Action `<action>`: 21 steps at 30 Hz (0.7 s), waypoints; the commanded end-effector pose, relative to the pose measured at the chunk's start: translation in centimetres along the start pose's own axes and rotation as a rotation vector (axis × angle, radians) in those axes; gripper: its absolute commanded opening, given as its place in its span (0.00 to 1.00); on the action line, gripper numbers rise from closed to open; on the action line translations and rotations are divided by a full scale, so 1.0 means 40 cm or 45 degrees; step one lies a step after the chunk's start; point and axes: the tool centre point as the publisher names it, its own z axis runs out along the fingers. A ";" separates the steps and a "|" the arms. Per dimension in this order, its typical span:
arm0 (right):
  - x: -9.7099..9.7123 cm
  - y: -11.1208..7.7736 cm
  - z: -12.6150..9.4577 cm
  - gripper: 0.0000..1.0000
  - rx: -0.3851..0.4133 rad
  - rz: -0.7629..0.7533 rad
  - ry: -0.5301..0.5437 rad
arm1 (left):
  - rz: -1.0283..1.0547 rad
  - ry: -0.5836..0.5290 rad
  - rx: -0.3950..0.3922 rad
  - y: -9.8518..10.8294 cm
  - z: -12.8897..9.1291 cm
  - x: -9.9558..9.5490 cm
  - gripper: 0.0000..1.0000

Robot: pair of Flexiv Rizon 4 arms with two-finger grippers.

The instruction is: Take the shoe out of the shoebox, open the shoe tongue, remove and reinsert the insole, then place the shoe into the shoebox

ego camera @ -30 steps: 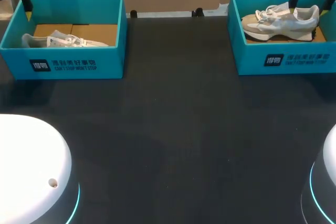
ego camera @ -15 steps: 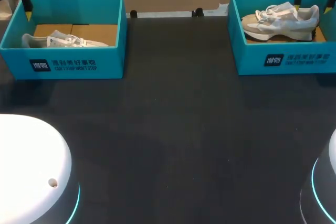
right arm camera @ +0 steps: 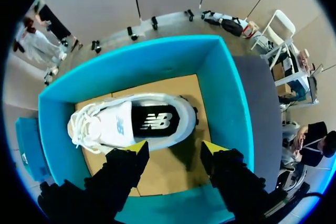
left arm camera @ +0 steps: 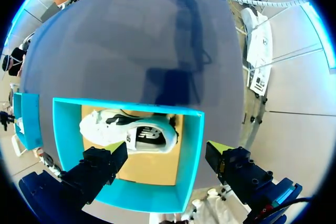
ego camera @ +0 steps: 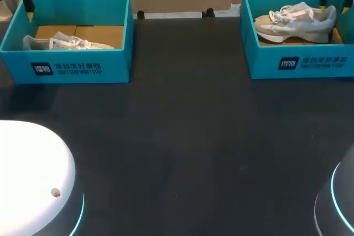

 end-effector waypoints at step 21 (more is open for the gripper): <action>-0.050 0.073 0.133 0.51 0.142 -0.021 -0.089 | 0.000 0.002 -0.004 -0.004 -0.001 0.000 1.00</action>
